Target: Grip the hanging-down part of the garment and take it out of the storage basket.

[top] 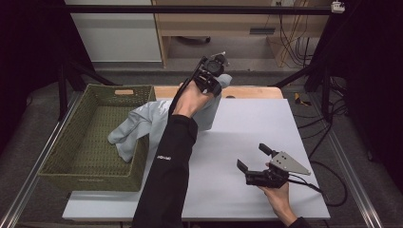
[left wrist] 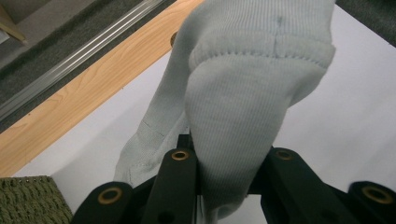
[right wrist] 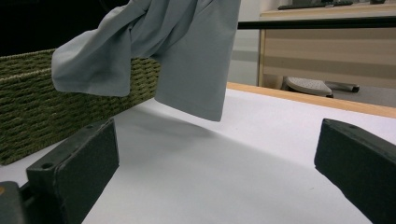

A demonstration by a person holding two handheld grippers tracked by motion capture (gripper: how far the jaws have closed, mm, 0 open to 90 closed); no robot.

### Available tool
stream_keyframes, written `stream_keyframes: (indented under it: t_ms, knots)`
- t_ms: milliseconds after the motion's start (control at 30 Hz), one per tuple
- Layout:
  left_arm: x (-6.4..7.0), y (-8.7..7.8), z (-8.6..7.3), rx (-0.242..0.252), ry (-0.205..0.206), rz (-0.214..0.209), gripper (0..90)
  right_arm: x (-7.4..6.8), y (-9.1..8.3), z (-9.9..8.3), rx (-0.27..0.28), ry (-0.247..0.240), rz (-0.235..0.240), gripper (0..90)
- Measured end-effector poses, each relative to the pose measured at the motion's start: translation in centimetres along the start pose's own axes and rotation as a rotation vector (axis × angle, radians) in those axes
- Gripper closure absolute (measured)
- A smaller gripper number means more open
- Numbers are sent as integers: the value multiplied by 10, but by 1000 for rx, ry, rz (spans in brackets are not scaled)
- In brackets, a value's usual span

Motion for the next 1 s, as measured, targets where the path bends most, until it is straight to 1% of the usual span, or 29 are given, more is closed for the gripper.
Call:
stream_keyframes:
  t_ms: [33,67,133,167,267,300,333,367,400,467,500,533,567,600,633,667,700,733,767,800,867,900,933,1000]
  knots:
    - [0,0,0,0,0,0,780,-3,-1,1,-4,32,1,4]
    - [0,-1,0,0,-1,-1,780,-2,0,1,-1,22,-2,4]
    - [0,-2,1,1,0,1,780,-1,1,1,4,23,-5,4]
    - [0,-2,1,4,-3,0,780,-1,0,1,1,16,0,4]
    - [0,-3,1,5,1,-1,780,-1,1,2,6,27,4,4]
    - [-1,-4,1,7,-1,-1,780,1,2,3,14,8,6,4]
    - [-1,-4,1,7,-1,-1,780,1,2,3,14,8,6,4]
    - [-1,-4,1,7,-2,-1,780,-2,1,3,-3,46,2,4]
    - [-2,-5,0,5,2,-2,780,0,3,4,3,47,4,4]
    - [-1,-5,1,11,-5,0,780,1,4,4,5,41,4,4]
    - [-1,-6,0,6,3,-3,780,2,6,6,4,44,8,4]
    - [-1,-6,1,8,1,-2,780,2,9,7,8,26,15,4]
    - [-1,-6,1,8,2,-3,780,1,11,8,8,38,11,4]
    - [-2,-6,0,5,4,-3,780,0,13,10,19,35,20,4]
    - [-2,-6,0,7,4,-6,780,-3,14,11,12,63,21,4]
    - [-2,-6,0,7,4,-5,780,-2,16,11,12,25,32,4]
    - [-2,-6,0,7,4,-5,780,-6,18,12,6,57,33,4]
    - [-2,-8,0,7,4,-5,780,-6,22,14,24,48,41,4]
    - [-2,-8,0,11,3,-6,780,-6,23,14,15,32,48,4]
    - [-2,-9,0,12,3,-5,780,-8,26,15,14,43,44,4]
    - [-2,-10,0,10,6,-5,780,-9,29,16,14,45,46,4]
    - [-3,-11,1,9,7,-5,780,-11,36,19,20,47,49,4]
    - [-3,-11,1,9,7,-5,780,-12,38,21,21,60,49,4]
    - [-2,-12,1,12,5,-5,780,-12,44,22,22,23,55,4]
Point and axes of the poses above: each handheld gripper's, and its own axes: y roughly forward along the jaws, z roughly out of its top, x roughly to its right, the point moved 9 cm from there along y, roughly forward along the jaws, and after that the axes turned 14 degrees about x, right-handed, at the moved point
